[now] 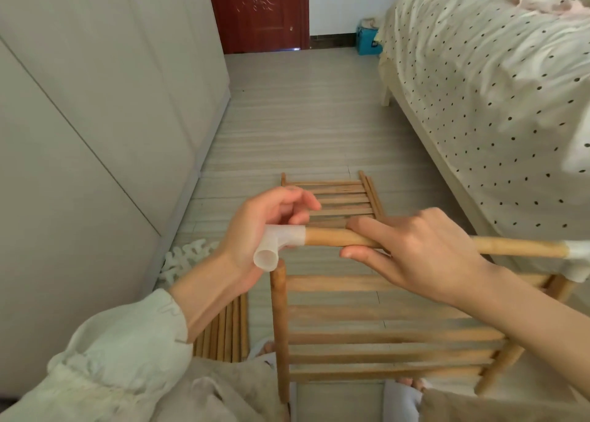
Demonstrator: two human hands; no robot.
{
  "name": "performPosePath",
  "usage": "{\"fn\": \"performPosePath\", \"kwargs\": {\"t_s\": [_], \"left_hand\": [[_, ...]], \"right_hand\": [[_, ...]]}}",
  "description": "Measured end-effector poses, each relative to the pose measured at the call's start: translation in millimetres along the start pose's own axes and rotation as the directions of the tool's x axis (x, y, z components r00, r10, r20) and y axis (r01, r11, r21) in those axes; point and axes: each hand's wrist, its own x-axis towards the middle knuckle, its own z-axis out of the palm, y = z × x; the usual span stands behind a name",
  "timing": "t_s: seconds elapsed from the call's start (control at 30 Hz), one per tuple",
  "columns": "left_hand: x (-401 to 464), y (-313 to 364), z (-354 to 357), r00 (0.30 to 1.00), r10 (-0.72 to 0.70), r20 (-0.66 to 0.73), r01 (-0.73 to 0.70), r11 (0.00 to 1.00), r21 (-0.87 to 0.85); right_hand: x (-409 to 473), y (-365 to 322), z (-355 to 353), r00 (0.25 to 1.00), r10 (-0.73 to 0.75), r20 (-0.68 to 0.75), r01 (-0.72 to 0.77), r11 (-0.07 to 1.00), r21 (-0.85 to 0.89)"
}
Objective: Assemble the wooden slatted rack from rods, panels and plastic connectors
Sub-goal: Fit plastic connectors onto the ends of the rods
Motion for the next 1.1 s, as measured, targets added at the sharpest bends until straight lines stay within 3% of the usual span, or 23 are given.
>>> {"fn": "performPosePath", "kwargs": {"t_s": [0.1,0.3,0.47,0.6,0.7,0.83,0.9,1.0,1.1], "left_hand": [[-4,-7,-1,0.996,0.076,0.041,-0.077,0.997,0.013],[-13,-19,-3,0.99,0.099,0.098,-0.105,0.993,0.057],[-13,-27,-1,0.983,0.134,0.123,-0.149,0.982,0.12],[-14,-30,2,0.977,0.158,0.143,-0.179,0.972,0.15],[-7,-30,3,0.979,0.184,0.09,-0.197,0.967,0.164],[13,-25,2,0.989,0.134,-0.069,-0.123,0.982,0.147],[21,-24,1,0.99,0.123,-0.063,-0.108,0.972,0.207],[27,-27,-1,0.997,0.058,-0.054,-0.043,0.968,0.247],[29,-37,-1,0.992,-0.077,-0.098,0.093,0.979,0.179]], "right_hand": [[-8,-3,4,0.999,0.015,0.032,-0.016,0.999,0.038],[-17,-8,8,0.983,0.055,0.173,-0.096,0.966,0.24],[-22,-10,16,0.907,0.164,0.388,-0.32,0.867,0.383],[-24,-9,13,0.851,0.169,0.498,-0.406,0.812,0.419],[-25,-9,15,0.871,0.197,0.45,-0.38,0.851,0.363],[-21,2,24,0.945,0.228,0.237,-0.274,0.943,0.188],[-18,8,23,0.959,0.221,0.178,-0.247,0.958,0.143],[-22,10,29,0.967,0.201,0.155,-0.222,0.967,0.129],[-30,6,41,0.968,0.171,0.182,-0.193,0.975,0.107]]}}
